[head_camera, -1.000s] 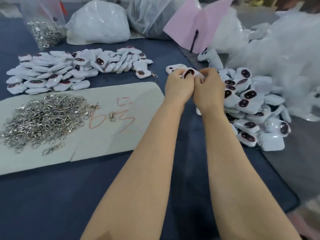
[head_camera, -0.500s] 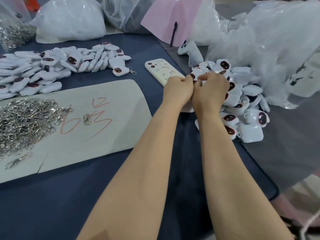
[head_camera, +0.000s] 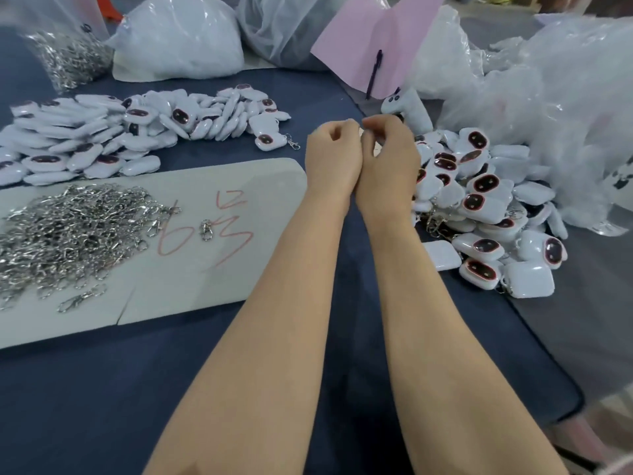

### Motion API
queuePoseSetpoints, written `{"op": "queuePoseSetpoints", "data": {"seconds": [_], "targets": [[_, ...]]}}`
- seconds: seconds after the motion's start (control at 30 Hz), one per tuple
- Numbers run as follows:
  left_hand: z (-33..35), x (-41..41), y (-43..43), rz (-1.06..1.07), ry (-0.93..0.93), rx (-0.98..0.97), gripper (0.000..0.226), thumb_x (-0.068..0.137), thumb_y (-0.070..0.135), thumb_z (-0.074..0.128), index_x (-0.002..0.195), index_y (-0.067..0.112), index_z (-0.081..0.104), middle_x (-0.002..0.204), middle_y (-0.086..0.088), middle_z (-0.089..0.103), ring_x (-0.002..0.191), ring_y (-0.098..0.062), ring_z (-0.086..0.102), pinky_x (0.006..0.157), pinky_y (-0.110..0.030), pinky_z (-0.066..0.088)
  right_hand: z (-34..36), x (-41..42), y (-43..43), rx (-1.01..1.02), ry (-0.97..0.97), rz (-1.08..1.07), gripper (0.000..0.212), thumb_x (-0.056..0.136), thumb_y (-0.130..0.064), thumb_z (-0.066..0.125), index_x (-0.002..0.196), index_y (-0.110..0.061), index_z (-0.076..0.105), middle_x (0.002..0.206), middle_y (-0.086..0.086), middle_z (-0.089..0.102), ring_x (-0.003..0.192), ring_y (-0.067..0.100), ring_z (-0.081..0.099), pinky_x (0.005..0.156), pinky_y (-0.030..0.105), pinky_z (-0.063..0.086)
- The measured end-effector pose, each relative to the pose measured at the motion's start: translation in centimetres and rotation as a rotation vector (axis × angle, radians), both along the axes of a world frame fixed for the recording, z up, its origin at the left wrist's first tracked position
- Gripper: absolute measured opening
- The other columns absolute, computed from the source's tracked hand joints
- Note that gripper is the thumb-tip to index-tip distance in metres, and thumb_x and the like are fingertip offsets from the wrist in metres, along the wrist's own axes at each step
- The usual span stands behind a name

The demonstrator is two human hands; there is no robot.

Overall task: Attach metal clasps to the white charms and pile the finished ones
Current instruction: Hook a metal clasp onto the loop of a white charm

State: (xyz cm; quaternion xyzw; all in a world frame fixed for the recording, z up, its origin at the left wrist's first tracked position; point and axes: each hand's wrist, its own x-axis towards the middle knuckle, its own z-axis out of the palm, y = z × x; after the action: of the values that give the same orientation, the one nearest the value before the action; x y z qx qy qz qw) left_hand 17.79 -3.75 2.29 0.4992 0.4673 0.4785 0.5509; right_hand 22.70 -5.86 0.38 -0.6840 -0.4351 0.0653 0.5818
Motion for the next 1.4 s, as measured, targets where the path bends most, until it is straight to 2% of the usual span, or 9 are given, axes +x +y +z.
{"op": "queuePoseSetpoints", "data": {"seconds": [0.33,0.5,0.6,0.77,1.0,1.13,1.23,1.3,1.4], "targets": [[-1.3,-12.9,4.0,0.445,0.029,-0.003,0.017,0.089,0.012,0.048,0.092,0.003,0.062,0.114,-0.025,0.059,0.08,-0.016,0.051,0.084,-0.04,0.049,-1.1,-12.5,5.5,-0.139,0.079,0.379,0.025,0.092,-0.013,0.049,0.115,-0.012,0.058,0.112,0.003,0.064,0.103,0.017,0.058,0.088,0.028,0.044],[-2.1,-19.1,6.0,0.598,0.016,-0.048,0.01,0.088,0.011,0.048,0.088,0.015,0.058,0.121,-0.02,0.058,0.104,-0.032,0.059,0.091,-0.04,0.05,-2.9,-18.3,7.9,-0.225,-0.063,0.516,0.029,0.089,-0.012,0.049,0.116,-0.012,0.06,0.111,0.009,0.063,0.102,0.023,0.057,0.085,0.031,0.042],[-2.3,-21.2,7.0,0.632,-0.028,-0.049,0.018,0.088,0.01,0.045,0.075,0.021,0.048,0.097,-0.013,0.056,0.07,-0.019,0.05,0.061,-0.027,0.043,-3.6,-20.5,9.6,-0.306,-0.182,0.573,0.034,0.087,-0.014,0.051,0.12,-0.014,0.058,0.124,0.009,0.056,0.111,0.025,0.053,0.089,0.033,0.042],[-2.3,-22.3,8.1,0.638,-0.086,-0.065,0.012,0.089,0.007,0.045,0.08,0.014,0.047,0.078,-0.002,0.046,0.041,-0.001,0.043,0.044,-0.016,0.035,-4.4,-21.9,12.0,-0.339,-0.367,0.596,0.037,0.09,-0.017,0.05,0.126,-0.013,0.051,0.131,0.007,0.05,0.12,0.025,0.046,0.095,0.033,0.039],[-2.6,-22.6,9.0,0.619,-0.064,-0.104,0.027,0.089,0.01,0.048,0.109,-0.005,0.057,0.129,-0.029,0.05,0.083,-0.035,0.048,0.083,-0.044,0.048,-5.6,-22.3,13.4,-0.441,-0.687,0.591,0.044,0.093,-0.028,0.045,0.136,-0.02,0.038,0.14,0.001,0.041,0.128,0.024,0.036,0.103,0.031,0.03],[-2.8,-22.5,9.2,0.619,-0.023,-0.082,0.027,0.088,0.011,0.047,0.105,-0.009,0.055,0.126,-0.032,0.05,0.085,-0.04,0.046,0.091,-0.05,0.046,-5.4,-21.9,12.7,-0.458,-0.596,0.552,0.039,0.091,-0.022,0.048,0.13,-0.017,0.046,0.138,0.006,0.035,0.124,0.031,0.034,0.097,0.034,0.036],[-3.0,-22.5,9.2,0.632,-0.025,-0.068,0.029,0.088,0.009,0.046,0.106,-0.012,0.053,0.115,-0.035,0.053,0.082,-0.042,0.046,0.081,-0.05,0.047,-5.4,-22.3,13.1,-0.5,-0.669,0.569,0.04,0.093,-0.025,0.044,0.132,-0.016,0.042,0.145,0.007,0.034,0.135,0.027,0.026,0.11,0.034,0.026],[-3.0,-22.6,9.3,0.636,-0.039,-0.057,0.026,0.089,0.01,0.047,0.104,-0.009,0.056,0.082,-0.018,0.052,0.065,-0.022,0.041,0.058,-0.037,0.043,-5.4,-22.5,13.2,-0.506,-0.653,0.556,0.039,0.093,-0.024,0.041,0.131,-0.016,0.041,0.14,0.006,0.04,0.133,0.026,0.031,0.109,0.033,0.026],[-3.1,-22.4,9.4,0.619,-0.049,-0.082,0.014,0.089,0.012,0.048,0.09,0.003,0.059,0.075,0.002,0.042,0.063,-0.013,0.038,0.057,-0.023,0.033,-5.0,-22.2,13.1,-0.486,-0.468,0.502,0.036,0.092,-0.018,0.043,0.127,-0.011,0.045,0.134,0.011,0.042,0.122,0.03,0.039,0.096,0.036,0.036]]}}
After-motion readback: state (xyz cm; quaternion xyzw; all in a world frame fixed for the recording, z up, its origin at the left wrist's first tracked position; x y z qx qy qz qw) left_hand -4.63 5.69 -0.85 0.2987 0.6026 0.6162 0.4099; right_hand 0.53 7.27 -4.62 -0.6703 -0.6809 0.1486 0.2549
